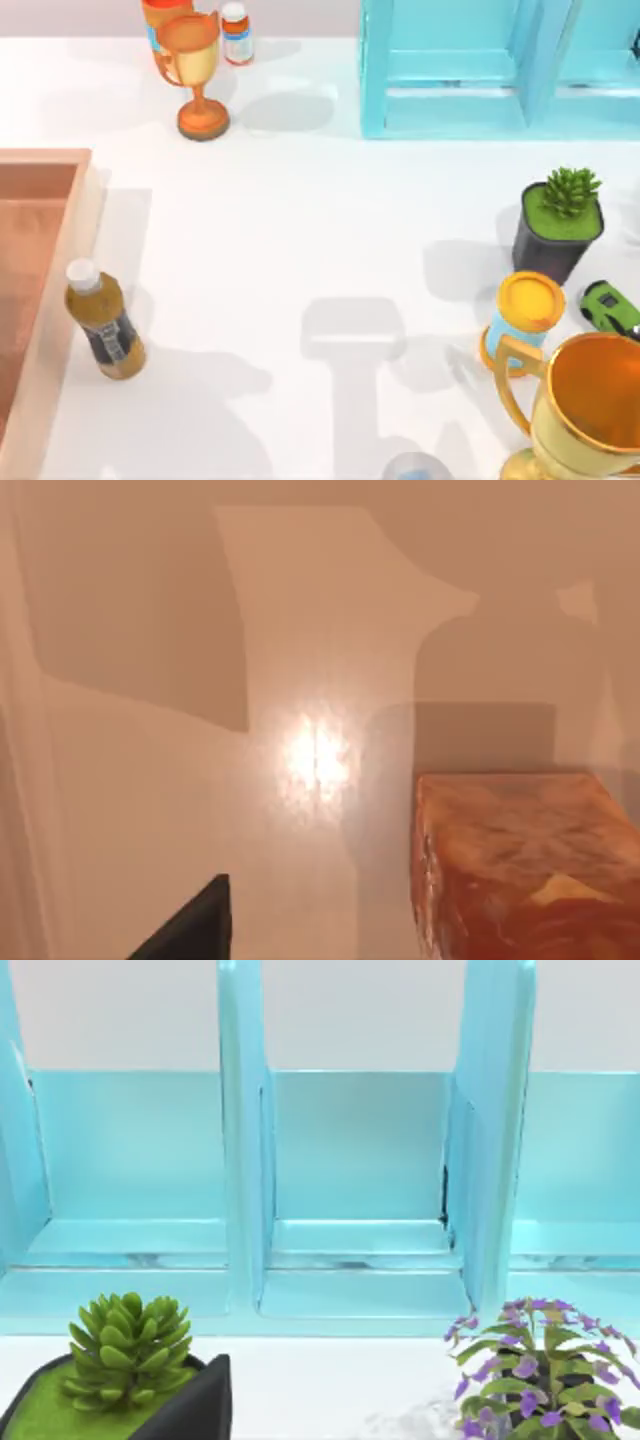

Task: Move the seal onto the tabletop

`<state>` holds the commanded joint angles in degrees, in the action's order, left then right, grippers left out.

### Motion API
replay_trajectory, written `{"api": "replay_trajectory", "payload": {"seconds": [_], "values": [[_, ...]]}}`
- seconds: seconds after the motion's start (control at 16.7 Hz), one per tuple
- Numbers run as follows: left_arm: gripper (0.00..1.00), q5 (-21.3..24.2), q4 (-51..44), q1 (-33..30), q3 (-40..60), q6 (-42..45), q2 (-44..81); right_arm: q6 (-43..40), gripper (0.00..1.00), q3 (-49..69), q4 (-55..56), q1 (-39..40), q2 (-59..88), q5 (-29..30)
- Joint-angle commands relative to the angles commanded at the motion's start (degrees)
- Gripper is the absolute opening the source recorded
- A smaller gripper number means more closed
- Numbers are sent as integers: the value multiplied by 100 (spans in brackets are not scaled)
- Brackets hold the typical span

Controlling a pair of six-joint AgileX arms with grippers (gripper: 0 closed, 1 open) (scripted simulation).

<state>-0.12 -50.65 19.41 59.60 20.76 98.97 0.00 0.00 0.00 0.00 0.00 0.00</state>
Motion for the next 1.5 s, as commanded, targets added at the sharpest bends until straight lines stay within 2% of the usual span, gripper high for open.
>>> {"api": "replay_trajectory", "payload": {"seconds": [0.18,0.48,1.26,1.5], "values": [[100,0,452,0,-354,2,99,0,100,0,0,0,0,0],[100,-1,533,0,-417,1,110,0,100,0,0,0,0,0],[2,-1,533,0,-417,1,110,0,100,0,0,0,0,0],[0,-1,533,0,-417,1,110,0,100,0,0,0,0,0]]}}
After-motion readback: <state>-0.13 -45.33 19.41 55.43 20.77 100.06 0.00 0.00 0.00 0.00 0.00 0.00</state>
